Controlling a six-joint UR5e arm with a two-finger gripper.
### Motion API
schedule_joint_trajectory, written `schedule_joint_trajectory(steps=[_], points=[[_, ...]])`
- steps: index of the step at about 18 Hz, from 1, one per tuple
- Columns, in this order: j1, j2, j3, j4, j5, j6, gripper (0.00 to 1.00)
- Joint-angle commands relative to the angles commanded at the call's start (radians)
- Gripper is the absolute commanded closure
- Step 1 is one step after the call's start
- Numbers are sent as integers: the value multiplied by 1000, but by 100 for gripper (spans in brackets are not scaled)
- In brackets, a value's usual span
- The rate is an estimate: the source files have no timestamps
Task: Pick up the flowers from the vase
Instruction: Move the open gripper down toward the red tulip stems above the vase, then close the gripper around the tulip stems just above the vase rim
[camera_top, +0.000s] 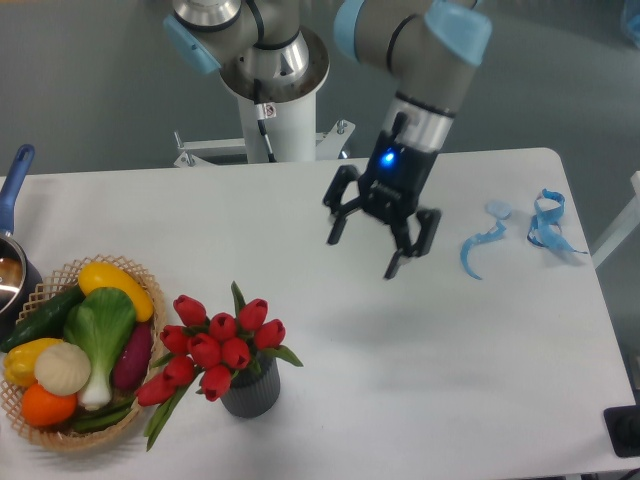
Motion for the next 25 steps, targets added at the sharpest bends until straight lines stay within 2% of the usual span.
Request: schedule_joint_trajectory(steps=[4, 6, 10, 15, 19, 25], points=[[-67, -64, 22, 54, -42, -51, 0], [-81, -81, 22, 57, -45, -57, 0], [-124, -95, 46, 57, -76, -195, 0], [-152, -118, 43, 57, -76, -201, 0], [-172, -150, 45, 94, -76, -201, 0], [-173, -173, 54, 100, -76, -201, 0]])
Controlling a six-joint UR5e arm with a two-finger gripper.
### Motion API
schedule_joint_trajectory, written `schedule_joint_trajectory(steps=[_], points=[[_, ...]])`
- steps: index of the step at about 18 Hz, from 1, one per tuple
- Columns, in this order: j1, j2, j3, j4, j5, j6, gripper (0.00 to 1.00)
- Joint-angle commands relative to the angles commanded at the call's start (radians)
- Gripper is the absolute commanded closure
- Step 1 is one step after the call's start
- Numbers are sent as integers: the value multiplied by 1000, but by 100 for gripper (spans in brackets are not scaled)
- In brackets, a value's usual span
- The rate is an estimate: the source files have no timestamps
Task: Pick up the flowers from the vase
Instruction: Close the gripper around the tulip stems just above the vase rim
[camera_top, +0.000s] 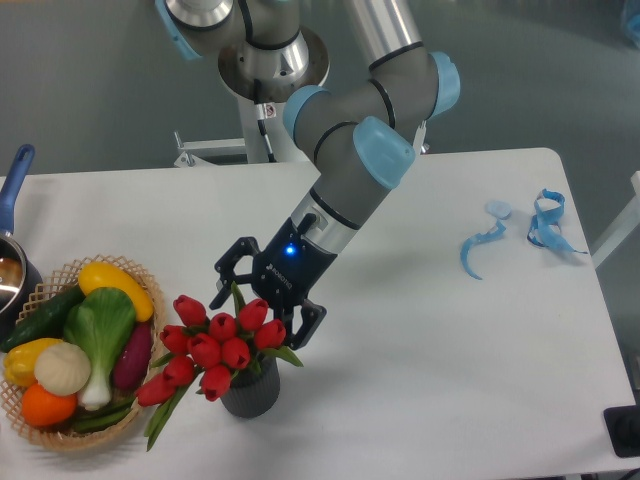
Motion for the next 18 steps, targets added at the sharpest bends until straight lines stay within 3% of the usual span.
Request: schedule_joint_trajectory(steps=[15, 18], points=[[-37, -44, 41, 15, 8, 0, 0], [-37, -45, 41, 15, 8, 0, 22]])
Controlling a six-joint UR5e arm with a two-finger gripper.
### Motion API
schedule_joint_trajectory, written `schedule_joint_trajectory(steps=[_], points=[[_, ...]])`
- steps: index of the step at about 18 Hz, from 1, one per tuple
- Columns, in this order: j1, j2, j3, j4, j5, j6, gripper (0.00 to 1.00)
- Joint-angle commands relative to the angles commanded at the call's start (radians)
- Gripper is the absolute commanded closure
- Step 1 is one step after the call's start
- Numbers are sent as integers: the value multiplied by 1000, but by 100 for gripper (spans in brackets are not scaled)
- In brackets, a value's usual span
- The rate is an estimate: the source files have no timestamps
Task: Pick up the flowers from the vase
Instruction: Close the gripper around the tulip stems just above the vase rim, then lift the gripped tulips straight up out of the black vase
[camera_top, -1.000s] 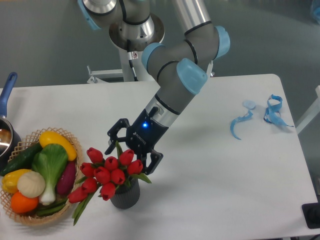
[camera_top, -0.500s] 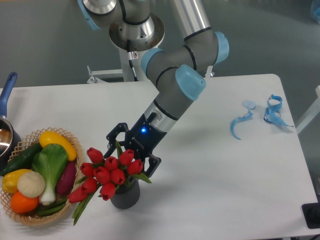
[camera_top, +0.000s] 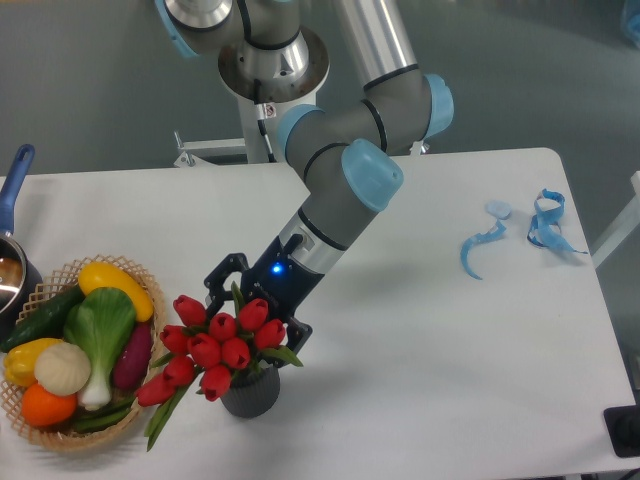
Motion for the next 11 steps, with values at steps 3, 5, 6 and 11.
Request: schedule_joint_trajectory(steps=[3, 5, 6, 11], points=[[0, 3, 2, 0, 0, 0, 45], [2, 5, 2, 0, 0, 0, 62], [3, 5, 3, 0, 0, 0, 66], [14, 14, 3, -2, -9, -18, 73]])
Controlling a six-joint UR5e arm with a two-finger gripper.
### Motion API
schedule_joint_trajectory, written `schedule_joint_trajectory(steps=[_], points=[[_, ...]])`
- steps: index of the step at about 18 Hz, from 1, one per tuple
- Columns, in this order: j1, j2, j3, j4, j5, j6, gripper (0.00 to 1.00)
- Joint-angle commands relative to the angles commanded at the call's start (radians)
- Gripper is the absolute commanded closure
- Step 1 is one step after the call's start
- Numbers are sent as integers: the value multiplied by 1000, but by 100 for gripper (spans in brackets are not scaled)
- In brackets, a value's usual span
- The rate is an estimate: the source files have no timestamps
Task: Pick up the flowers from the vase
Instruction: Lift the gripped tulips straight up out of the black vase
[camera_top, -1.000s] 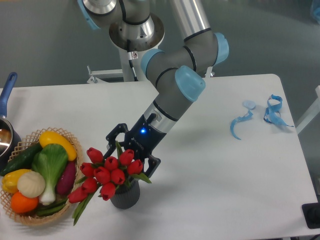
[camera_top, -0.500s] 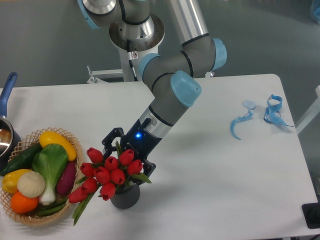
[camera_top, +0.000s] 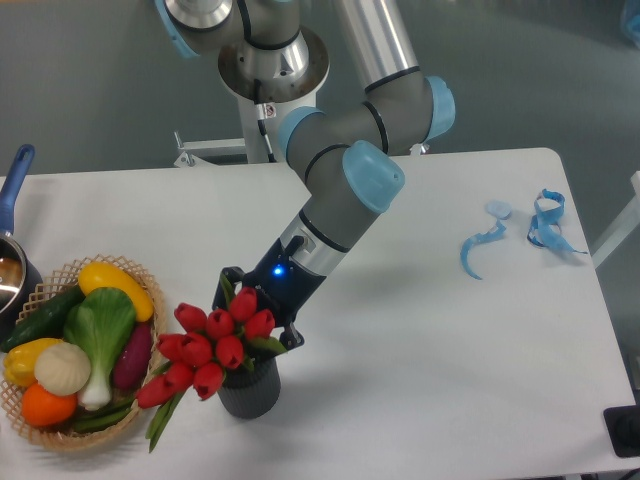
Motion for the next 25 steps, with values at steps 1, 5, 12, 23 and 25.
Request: schedule_joint_trajectory(steps=[1, 5, 12, 23, 25], points=[[2, 3, 0, 0, 0, -8, 74], [18, 35, 12, -2, -11, -57, 75], [23, 127, 40, -2, -26, -208, 74], [32, 163, 192, -9, -90, -457, 74], [37, 164, 225, -11, -91, -502, 74]])
